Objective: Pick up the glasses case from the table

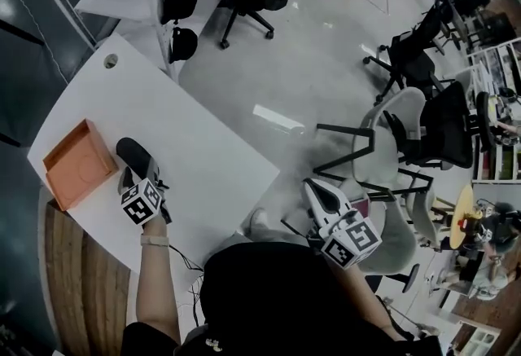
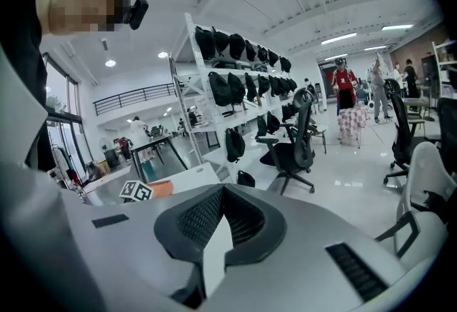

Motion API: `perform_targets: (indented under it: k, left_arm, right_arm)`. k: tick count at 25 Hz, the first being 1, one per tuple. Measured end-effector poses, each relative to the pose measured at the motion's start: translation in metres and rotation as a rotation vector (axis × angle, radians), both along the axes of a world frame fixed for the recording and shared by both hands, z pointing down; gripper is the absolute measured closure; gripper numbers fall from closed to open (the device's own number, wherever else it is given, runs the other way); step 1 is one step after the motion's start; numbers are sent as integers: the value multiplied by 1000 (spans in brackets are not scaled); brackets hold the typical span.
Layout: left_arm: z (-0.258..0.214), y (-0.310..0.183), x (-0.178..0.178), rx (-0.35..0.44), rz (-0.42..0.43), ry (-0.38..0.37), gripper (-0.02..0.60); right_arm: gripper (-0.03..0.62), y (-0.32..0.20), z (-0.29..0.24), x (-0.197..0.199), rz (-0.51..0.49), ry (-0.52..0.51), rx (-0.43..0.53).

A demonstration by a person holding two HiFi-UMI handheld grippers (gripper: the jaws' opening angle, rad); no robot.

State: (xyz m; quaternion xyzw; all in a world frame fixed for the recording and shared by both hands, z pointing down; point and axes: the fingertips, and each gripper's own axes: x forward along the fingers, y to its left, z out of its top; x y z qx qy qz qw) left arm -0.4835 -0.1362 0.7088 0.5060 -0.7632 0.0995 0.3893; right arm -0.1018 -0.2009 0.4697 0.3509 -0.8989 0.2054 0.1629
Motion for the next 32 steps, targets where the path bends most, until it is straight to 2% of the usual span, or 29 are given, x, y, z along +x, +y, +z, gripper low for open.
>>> perform_targets:
  k: [3, 8, 10, 15, 19, 25, 28, 32]
  left_arm:
    - [12, -5, -13, -23, -34, -2, 239]
    - [33, -12, -20, -62, -43, 23, 227]
    - [39, -17, -18, -62, -43, 46, 216]
    - [45, -24, -19, -49, -34, 21, 213]
    - [51, -27, -16, -27, -31, 76, 209]
    - [46, -26, -15, -69, -19, 67, 213]
    - [42, -22, -5, -71, 3, 99, 216]
    - [28, -24, 19, -55, 84, 93, 218]
  right_arm:
    - [568, -3, 3, 0, 28, 17, 3]
    - [568, -6, 8, -3, 44, 41, -11]
    - [568, -6, 11, -3, 46, 52, -20]
    - [568, -5, 18, -4, 45, 68, -35]
    - [568, -6, 19, -4, 44, 62, -41]
    - [568, -3, 18, -6, 31, 45, -37]
    - [568, 0, 16, -3, 31, 35, -35]
    - [568, 3, 13, 1, 32, 11, -23]
